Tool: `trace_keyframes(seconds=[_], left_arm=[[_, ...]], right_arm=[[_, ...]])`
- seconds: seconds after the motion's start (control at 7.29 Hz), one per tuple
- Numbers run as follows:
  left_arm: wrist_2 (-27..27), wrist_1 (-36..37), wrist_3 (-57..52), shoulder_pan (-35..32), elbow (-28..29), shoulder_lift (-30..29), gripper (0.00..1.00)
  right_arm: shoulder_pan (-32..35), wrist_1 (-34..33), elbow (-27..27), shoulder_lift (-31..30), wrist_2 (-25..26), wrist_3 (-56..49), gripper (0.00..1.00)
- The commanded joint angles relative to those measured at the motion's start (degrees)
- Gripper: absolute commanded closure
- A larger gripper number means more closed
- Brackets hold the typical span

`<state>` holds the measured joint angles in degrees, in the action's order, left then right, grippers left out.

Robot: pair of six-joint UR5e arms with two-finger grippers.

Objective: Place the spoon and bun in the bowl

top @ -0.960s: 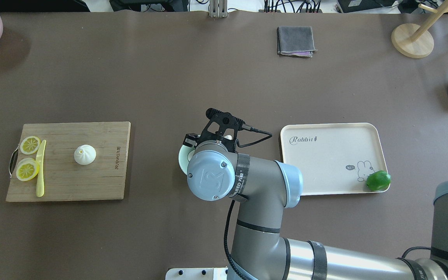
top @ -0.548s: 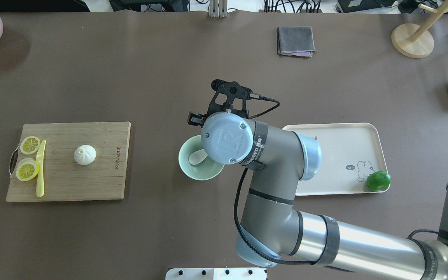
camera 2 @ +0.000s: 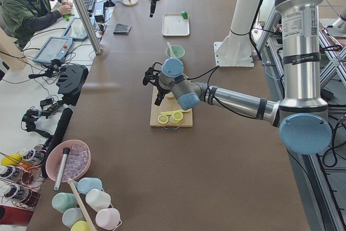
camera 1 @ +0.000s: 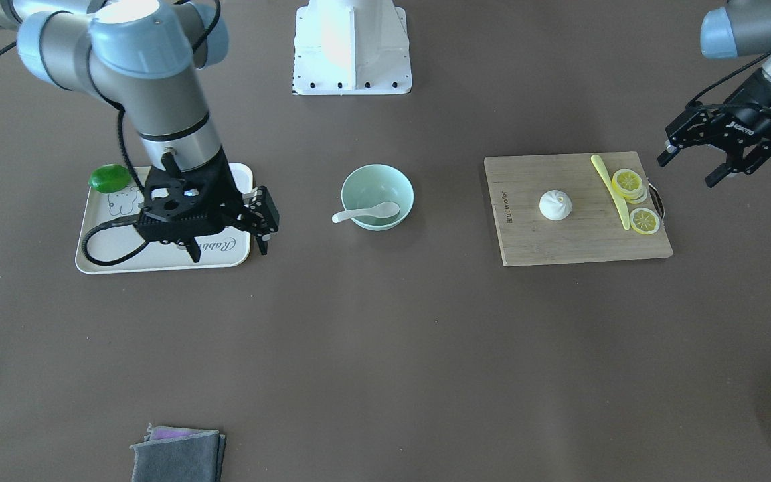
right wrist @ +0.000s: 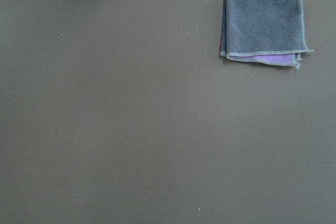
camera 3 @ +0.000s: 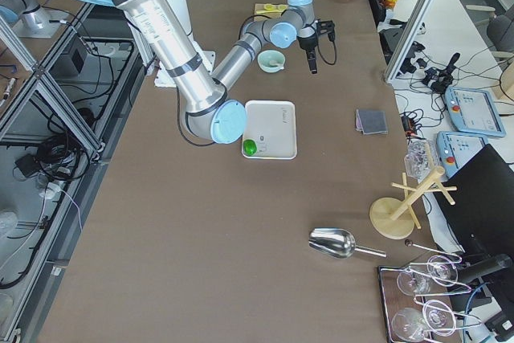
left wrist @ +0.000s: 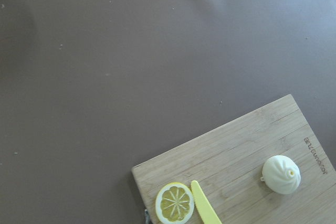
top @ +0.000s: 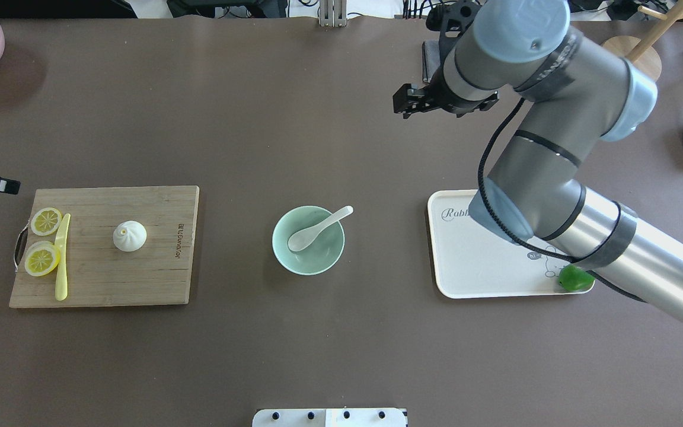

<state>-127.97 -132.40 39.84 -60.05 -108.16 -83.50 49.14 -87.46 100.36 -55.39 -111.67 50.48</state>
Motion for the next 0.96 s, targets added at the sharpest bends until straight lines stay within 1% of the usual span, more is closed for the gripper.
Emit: trace_keyframes(seconds=[0.0, 0.14, 0.27, 0.41, 0.55, 0.69, 0.82], left_arm=[[13.0, 0.2, 8.2, 13.1, 0.1, -3.7, 0.01], [18.1, 0.3, 10.8, 18.0, 2.0, -6.5, 0.02], [21.5, 0.3, 13.6, 21.5, 3.9, -9.5, 0.02], [23.9, 0.3, 13.6, 23.8, 5.9, -11.2, 0.06], [24.2, 0.5, 12.9, 23.9, 7.1, -11.9, 0.18], [23.9, 0.5, 12.0, 23.9, 7.2, -11.3, 0.26], [23.5, 0.6, 10.4, 23.5, 6.9, -11.3, 0.29]], right_arm=[[12.6, 0.0, 2.0, -8.4, -14.9, -20.7, 0.0], [16.6, 1.1, 2.0, -12.4, -18.6, -27.0, 0.0], [19.7, 3.7, 1.9, -16.5, -20.3, -31.3, 0.0], [21.3, 4.7, 2.0, -18.4, -21.0, -31.8, 0.0], [21.9, 4.8, 2.0, -19.1, -21.0, -31.7, 0.0], [22.2, 4.8, 2.0, -19.1, -21.0, -31.3, 0.0], [22.4, 4.8, 1.9, -19.1, -21.0, -31.1, 0.0]])
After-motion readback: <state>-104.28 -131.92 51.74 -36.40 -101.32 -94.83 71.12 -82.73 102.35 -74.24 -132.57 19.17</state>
